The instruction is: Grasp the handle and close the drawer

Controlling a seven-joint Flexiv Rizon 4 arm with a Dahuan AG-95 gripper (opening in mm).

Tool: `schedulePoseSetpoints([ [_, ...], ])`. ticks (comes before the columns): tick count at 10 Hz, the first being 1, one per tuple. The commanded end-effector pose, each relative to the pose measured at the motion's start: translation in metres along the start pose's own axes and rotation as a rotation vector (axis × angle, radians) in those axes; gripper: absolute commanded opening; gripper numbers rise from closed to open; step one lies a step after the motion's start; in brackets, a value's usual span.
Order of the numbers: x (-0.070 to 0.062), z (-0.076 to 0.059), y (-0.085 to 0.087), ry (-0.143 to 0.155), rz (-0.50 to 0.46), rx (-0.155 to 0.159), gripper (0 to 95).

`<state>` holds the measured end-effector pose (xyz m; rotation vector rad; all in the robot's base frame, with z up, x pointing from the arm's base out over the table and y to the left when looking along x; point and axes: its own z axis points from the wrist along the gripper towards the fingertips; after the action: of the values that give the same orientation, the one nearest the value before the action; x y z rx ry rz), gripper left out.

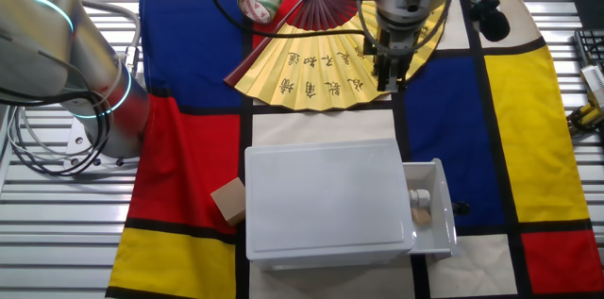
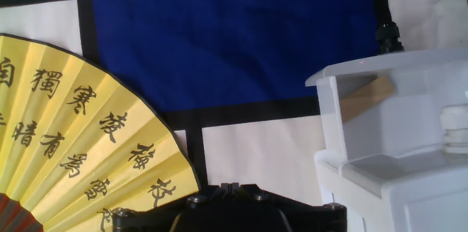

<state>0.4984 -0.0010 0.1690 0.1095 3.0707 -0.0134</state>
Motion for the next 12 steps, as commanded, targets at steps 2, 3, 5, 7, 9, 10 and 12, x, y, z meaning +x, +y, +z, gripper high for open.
schedulePoseSetpoints([
  [2,-0.024,0.012,0.000,0.003,0.008,-0.001,0.0],
  [3,-0.035,0.015,0.001,0.002,0.012,-0.001,0.0],
  [5,-0.058,0.018,0.005,0.005,0.020,0.002,0.0],
  [7,-0.085,0.024,-0.001,0.009,0.009,0.002,0.0],
  [9,-0.111,0.035,-0.022,0.013,-0.011,-0.005,0.0],
  [10,-0.115,0.036,-0.024,0.016,-0.014,-0.005,0.0],
  [12,-0.146,0.050,-0.039,0.023,-0.033,-0.002,0.0],
])
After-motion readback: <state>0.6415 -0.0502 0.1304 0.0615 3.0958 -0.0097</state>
